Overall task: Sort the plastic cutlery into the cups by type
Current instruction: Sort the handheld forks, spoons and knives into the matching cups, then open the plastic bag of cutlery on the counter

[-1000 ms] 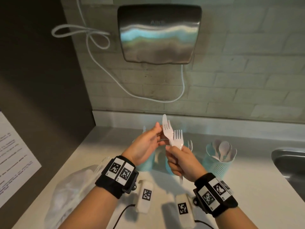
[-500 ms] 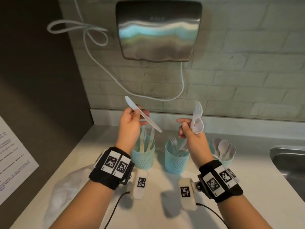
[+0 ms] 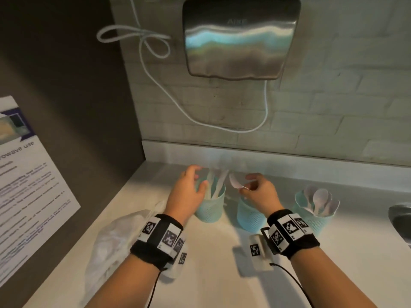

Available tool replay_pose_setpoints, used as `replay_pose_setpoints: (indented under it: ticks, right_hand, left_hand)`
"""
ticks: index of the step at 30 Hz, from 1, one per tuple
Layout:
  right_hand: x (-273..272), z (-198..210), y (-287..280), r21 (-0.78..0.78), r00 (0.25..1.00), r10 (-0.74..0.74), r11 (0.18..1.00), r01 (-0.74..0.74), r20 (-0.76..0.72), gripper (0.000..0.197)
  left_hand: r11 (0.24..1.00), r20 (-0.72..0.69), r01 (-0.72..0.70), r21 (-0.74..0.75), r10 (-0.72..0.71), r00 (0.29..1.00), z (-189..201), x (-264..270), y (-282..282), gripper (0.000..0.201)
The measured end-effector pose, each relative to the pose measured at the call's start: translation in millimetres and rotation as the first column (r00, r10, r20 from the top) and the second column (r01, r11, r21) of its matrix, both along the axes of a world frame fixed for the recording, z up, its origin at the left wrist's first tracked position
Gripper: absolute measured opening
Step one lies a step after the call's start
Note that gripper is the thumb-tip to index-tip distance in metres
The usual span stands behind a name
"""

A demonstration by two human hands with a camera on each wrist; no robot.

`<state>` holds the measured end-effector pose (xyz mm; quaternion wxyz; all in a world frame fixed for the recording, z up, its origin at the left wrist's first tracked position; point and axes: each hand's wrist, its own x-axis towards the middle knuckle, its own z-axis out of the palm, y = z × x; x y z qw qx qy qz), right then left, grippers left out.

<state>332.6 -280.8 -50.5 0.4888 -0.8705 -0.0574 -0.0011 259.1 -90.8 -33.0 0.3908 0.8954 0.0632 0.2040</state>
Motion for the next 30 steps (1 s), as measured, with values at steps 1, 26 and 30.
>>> replay_pose_setpoints:
  ticks: [1,26,30]
  right_hand:
    - [0,1,-1,-0.028,1.000,0.009,1.000,-0.010,-0.010,0.044]
    - [-112,15,33,-0.258,0.762,0.648,0.738,-0.624,0.011,0.036]
    - [-97,18,-12,-0.270,0.820,0.573,0.788,-0.553,-0.006,0.015]
  left_hand:
    - [0.999,0.024,-0.029,0.021,0.029,0.999,1,-10,8,0.034]
    - [0.957,-0.146,0.217,-0.191,-0.246,0.958,12,-74,0,0.022]
    - [0.867,-0.059,0.258,-0.426,-0.311,0.948,2,-61,-37,0.016]
